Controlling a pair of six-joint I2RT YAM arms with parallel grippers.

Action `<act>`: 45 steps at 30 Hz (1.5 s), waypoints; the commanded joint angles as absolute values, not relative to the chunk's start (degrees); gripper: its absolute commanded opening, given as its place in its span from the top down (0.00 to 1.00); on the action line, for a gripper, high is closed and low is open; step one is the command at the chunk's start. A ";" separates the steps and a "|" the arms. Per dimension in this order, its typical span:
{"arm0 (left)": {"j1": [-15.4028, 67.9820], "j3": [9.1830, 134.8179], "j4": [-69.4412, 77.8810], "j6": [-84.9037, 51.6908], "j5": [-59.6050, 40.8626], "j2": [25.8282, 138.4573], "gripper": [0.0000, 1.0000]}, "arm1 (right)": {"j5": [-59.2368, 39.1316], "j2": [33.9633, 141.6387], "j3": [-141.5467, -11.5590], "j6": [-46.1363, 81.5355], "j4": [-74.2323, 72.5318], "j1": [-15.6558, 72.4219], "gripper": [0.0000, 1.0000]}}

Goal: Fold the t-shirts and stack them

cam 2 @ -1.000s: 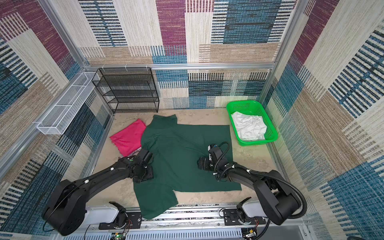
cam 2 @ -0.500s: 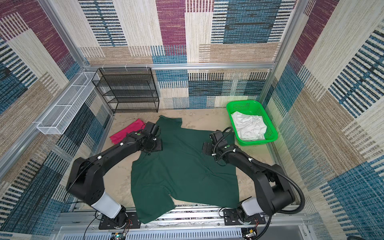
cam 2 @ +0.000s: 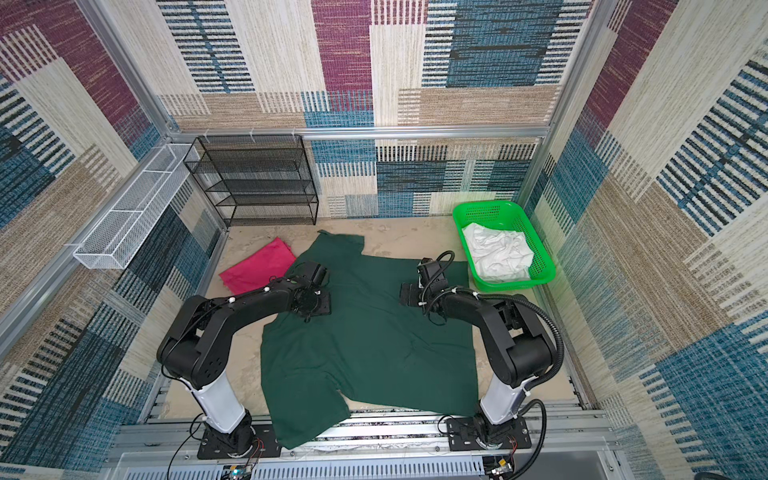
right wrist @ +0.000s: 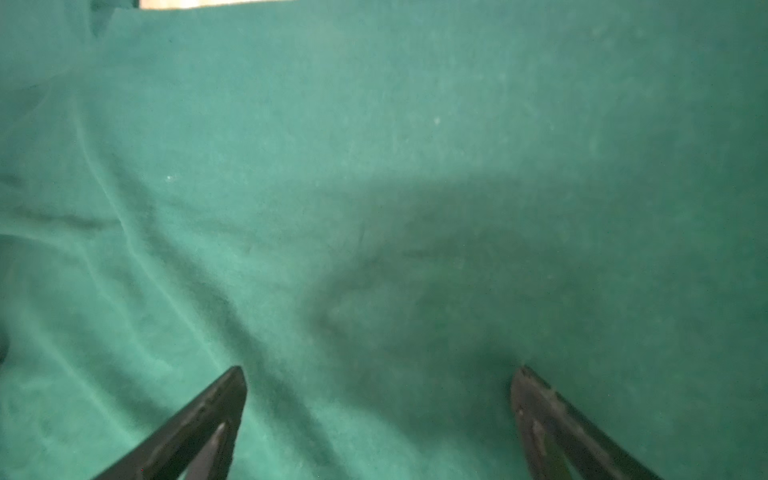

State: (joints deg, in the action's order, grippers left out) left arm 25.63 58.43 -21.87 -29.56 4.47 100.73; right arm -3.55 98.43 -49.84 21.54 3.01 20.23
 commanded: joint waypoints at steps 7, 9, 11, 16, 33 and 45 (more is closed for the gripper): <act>27.05 42.55 -27.77 -35.92 -1.63 88.17 0.45 | -10.59 98.44 -48.31 19.40 4.77 20.21 0.01; 27.24 41.85 -28.10 -35.81 -3.21 85.27 0.47 | -11.15 96.63 -46.76 20.32 6.47 20.25 0.02; 27.59 42.73 -28.54 -34.85 -4.80 83.14 0.48 | -10.61 94.47 -45.18 21.12 8.55 20.24 0.03; 27.69 50.44 -27.58 -27.16 -3.49 81.33 0.45 | -4.90 88.91 -45.01 21.91 14.14 20.26 0.03; 18.95 115.86 -32.36 -11.95 10.66 133.21 0.52 | -5.36 86.39 -55.68 18.28 13.66 20.07 0.02; 16.75 145.80 -47.31 -15.94 9.94 154.17 0.54 | -7.40 83.51 -49.84 20.30 10.72 20.10 0.01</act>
State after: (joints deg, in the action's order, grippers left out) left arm 17.37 142.71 -41.06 -14.04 10.07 152.24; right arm -6.28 83.96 -50.22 19.31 13.13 20.08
